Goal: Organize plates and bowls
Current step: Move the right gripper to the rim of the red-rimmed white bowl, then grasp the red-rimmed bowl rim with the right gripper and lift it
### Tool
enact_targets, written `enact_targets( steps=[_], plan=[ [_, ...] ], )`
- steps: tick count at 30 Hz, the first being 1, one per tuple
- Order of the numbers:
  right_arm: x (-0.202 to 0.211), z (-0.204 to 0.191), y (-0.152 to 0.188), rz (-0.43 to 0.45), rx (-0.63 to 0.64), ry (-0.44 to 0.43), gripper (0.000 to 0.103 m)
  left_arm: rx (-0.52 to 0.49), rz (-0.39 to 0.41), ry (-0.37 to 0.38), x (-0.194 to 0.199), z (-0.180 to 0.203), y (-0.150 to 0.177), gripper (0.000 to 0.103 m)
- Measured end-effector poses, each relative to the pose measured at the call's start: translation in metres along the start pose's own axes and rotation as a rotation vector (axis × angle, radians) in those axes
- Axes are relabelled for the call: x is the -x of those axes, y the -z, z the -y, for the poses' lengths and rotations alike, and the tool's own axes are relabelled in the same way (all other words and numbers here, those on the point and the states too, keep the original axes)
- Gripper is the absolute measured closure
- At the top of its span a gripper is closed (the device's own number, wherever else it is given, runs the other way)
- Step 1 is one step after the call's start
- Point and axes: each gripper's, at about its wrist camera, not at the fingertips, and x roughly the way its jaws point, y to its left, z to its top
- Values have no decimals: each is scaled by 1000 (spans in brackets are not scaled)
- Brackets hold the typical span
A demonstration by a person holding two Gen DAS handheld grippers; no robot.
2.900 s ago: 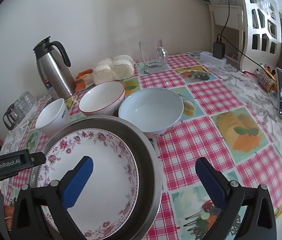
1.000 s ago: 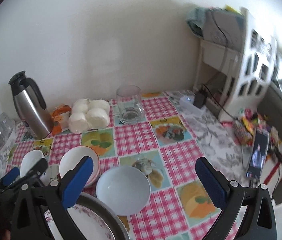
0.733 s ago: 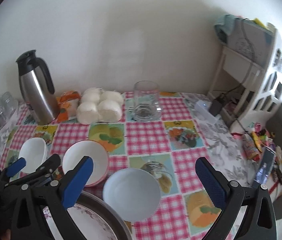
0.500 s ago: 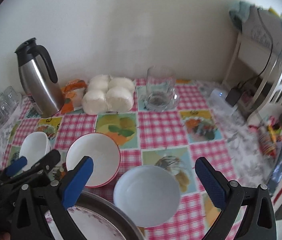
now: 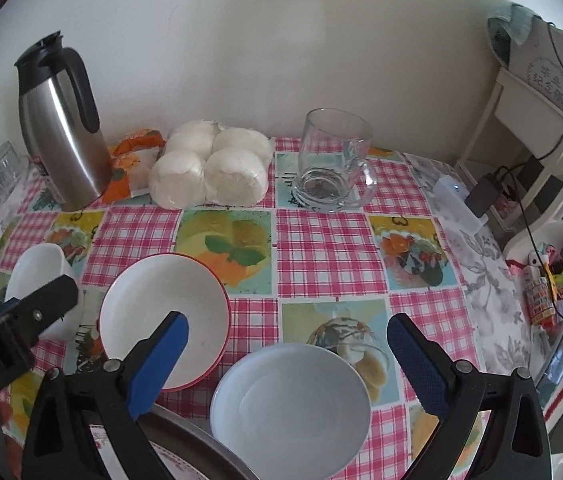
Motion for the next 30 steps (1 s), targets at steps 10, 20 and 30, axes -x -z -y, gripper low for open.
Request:
enact_targets(
  steps=[10,20,30],
  plan=[
    [-30,-13,3,-63,15,-43,37,-30,-88,27,-27,5,3,52],
    [-52,-28,8,-98,50,-89,67,-42,-132,33,-46,5,6,70],
    [-73,-39,14,-149,63,-101,81,-31,-170,51,-60,3,10,75]
  ],
)
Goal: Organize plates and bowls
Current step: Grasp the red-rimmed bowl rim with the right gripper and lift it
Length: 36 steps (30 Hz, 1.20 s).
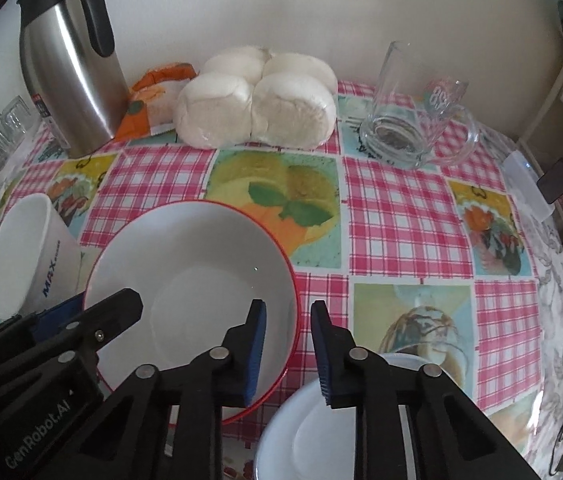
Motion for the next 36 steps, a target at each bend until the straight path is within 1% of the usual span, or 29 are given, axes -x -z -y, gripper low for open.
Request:
enact_targets(
  steps=[4,12,13,14,15,20,26,36],
  plan=[
    [-5,-2,0,-8,0,5,84,22,-19,12,-7,-4,1,76],
    [-7,-2,1,0,-5,13,83,52,-26,48,-11,-9,2,76],
    [-7,-2,1,0,-6,11,83,50,-24,53,-10,-9,2,77],
    [-7,-2,1,2,-8,7,84,48,-23,65,-10,-8,2,81],
    [-7,-2,1,6,-11,0,84,47,-23,75,-9,-9,1,83],
    [-5,-2,0,6,-15,-18,84,56,-21,76,-8,-10,2,83],
    [0,-4,3,20,-25,-51,84,43,-4,50,-5,-9,2,83],
    [11,-11,4,50,-7,-54,84,36,6,49,-2,-9,3,83]
  ],
)
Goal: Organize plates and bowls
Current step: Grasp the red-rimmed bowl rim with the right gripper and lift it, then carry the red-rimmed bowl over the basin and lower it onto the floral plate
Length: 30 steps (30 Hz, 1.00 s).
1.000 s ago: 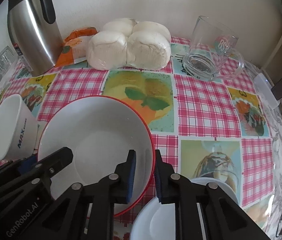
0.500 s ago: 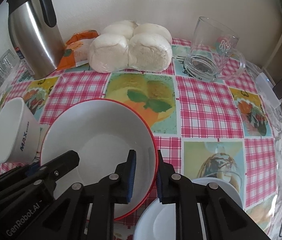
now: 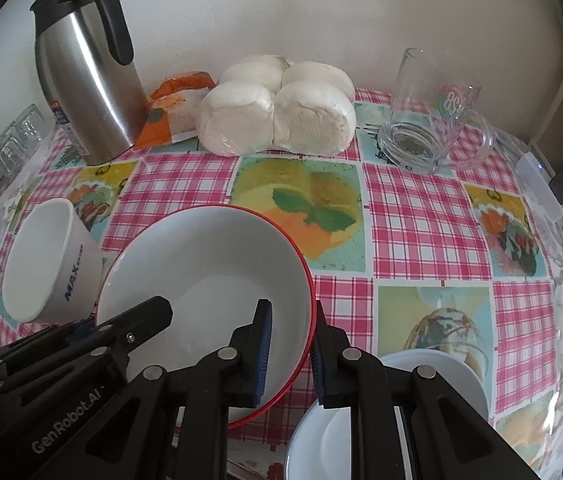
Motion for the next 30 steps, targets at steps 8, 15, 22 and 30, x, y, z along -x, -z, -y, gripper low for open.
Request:
enact_targets(
  steps=[8,15,22,30],
  plan=[
    [16,1,-1,34,3,0,84,-21,22,1,14,8,-1,83],
    [39,-3,-2,79,19,4,84,-33,51,6,33,16,-2,83],
    [58,-6,3,100,10,-2,84,-46,62,4,49,21,3,83],
    [84,-6,10,126,5,-3,84,-60,81,7,70,28,11,83]
  ],
)
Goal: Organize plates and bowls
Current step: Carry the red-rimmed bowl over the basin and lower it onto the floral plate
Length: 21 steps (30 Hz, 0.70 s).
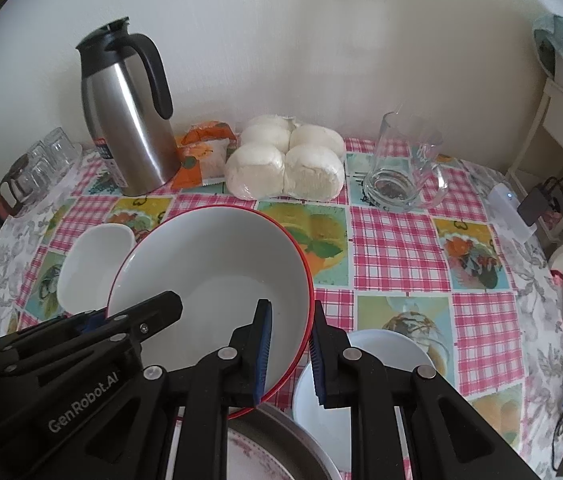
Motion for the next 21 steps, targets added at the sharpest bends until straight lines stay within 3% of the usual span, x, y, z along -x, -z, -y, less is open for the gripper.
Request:
enact_targets(
  steps=[21],
  plan=[
    [42,2,50,6,-87,-54,83,-34,-27,-77,38,10,43,83]
  ],
)
